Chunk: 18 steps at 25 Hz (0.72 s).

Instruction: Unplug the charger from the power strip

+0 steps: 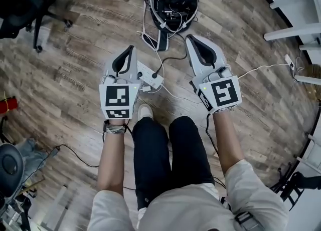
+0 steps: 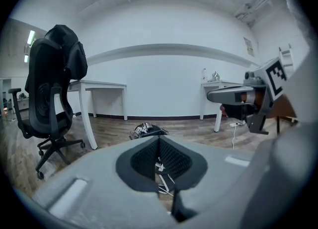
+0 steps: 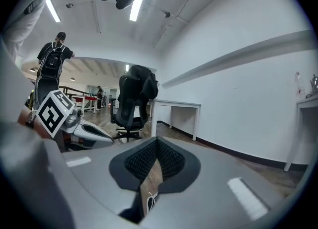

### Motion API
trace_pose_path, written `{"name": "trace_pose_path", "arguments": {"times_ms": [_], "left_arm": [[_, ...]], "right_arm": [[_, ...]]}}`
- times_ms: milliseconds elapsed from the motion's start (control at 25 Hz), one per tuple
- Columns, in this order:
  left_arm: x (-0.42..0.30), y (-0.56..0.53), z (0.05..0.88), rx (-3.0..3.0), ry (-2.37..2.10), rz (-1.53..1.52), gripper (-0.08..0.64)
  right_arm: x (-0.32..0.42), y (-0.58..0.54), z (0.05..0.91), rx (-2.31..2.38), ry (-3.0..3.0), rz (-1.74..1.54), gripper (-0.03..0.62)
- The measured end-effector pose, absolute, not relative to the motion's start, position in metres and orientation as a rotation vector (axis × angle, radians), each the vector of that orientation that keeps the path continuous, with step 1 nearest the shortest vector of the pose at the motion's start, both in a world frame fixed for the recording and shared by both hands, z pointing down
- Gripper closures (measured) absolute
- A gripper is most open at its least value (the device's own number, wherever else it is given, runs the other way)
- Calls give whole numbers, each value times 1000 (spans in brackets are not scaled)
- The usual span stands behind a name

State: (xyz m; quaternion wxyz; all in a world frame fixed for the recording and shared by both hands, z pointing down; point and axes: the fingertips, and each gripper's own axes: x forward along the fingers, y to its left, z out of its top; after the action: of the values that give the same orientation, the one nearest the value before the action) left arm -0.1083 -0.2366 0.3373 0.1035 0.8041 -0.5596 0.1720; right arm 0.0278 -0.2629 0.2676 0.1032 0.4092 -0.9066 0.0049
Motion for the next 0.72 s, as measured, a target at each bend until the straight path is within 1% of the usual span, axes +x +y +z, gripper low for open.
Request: {"name": "trace_pose_path", "arguments": {"times_ms": [400, 720], "left_arm": [[-105, -230, 114, 2356, -1685, 482, 554], [-76, -173, -46, 2390, -1680, 434, 554]], "right_arm": [[45, -256, 45, 1234, -2679, 6, 589], [61, -193, -112, 1231, -2709, 24, 589]]}}
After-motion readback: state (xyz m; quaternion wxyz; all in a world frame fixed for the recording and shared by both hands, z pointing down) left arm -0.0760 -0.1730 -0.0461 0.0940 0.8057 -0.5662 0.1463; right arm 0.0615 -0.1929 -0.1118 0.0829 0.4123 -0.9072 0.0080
